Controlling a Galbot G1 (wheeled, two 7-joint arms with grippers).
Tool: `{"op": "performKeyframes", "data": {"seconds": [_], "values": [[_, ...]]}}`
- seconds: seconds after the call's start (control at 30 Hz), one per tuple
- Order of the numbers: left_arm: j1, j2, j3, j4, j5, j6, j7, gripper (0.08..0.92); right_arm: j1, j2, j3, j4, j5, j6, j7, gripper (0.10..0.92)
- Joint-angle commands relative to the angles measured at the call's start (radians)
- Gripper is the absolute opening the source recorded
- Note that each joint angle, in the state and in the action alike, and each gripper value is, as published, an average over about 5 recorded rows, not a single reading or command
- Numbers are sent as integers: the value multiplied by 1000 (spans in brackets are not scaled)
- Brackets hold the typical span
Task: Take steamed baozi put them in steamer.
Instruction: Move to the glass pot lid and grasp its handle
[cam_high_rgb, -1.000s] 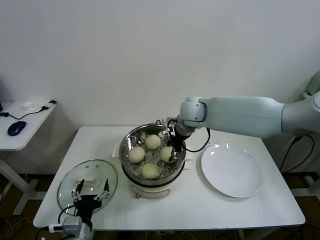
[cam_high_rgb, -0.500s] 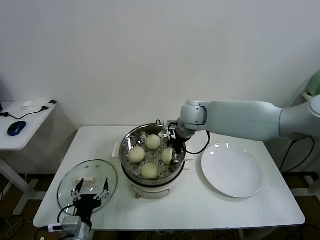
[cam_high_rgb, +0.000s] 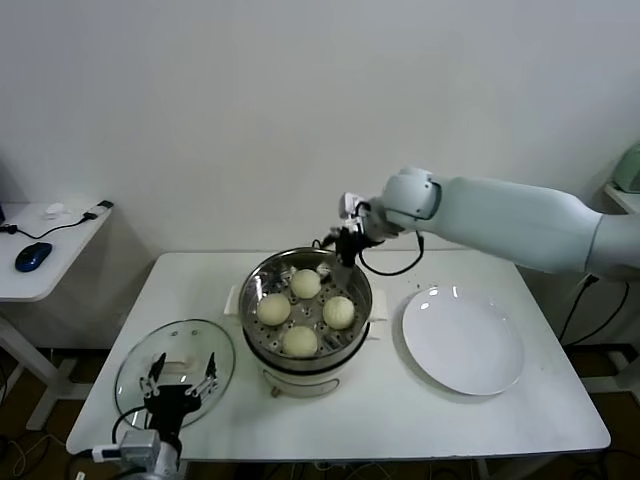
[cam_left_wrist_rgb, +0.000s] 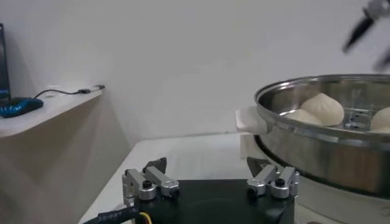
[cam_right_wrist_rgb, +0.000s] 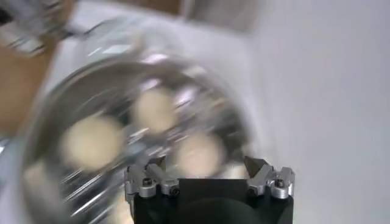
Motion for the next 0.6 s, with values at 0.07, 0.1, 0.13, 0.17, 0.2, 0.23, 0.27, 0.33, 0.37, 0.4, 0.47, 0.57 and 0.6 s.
{"op": "performKeyframes", "data": {"seconds": [0.07, 0.1, 0.13, 0.17, 0.2, 0.23, 0.27, 0.33, 0.37, 0.4, 0.47, 0.57, 0.6], "values": [[1, -4, 1, 7, 2, -1, 3, 823, -405, -169, 661, -9, -31, 29, 573, 823], [1, -2, 0, 5, 3, 1, 2, 823, -470, -197, 733, 8, -55, 42, 597, 823], [1, 0, 0, 2, 2, 2, 2, 823, -534, -224, 798, 24, -78, 59, 616, 823], [1, 1, 0, 0, 0, 4, 1, 823, -604, -255, 866, 39, -105, 83, 629, 823], [1, 2, 0, -3, -2, 5, -1, 823, -676, -283, 931, 53, -134, 110, 635, 823], [1, 3, 0, -6, -3, 5, -3, 823, -737, -309, 983, 65, -160, 136, 637, 823], [0, 4, 1, -9, -4, 5, -5, 823, -800, -334, 1036, 77, -183, 163, 637, 823], [-1, 5, 2, -10, 2, 0, -7, 823, -940, -375, 1153, 104, -218, 206, 628, 823], [-1, 7, 2, -10, 6, -5, -8, 823, -1020, -388, 1224, 119, -227, 223, 619, 823], [-1, 8, 2, -9, 11, -10, -8, 823, -1104, -397, 1301, 134, -236, 237, 609, 823], [0, 11, 3, -6, 19, -22, -7, 823, -1267, -394, 1451, 162, -259, 263, 584, 823], [-2, 13, 2, -2, 27, -38, -5, 823, -1491, -352, 1646, 197, -302, 311, 545, 823], [-4, 13, 2, -1, 31, -42, -4, 823, -1564, -328, 1701, 206, -318, 332, 532, 823]]}}
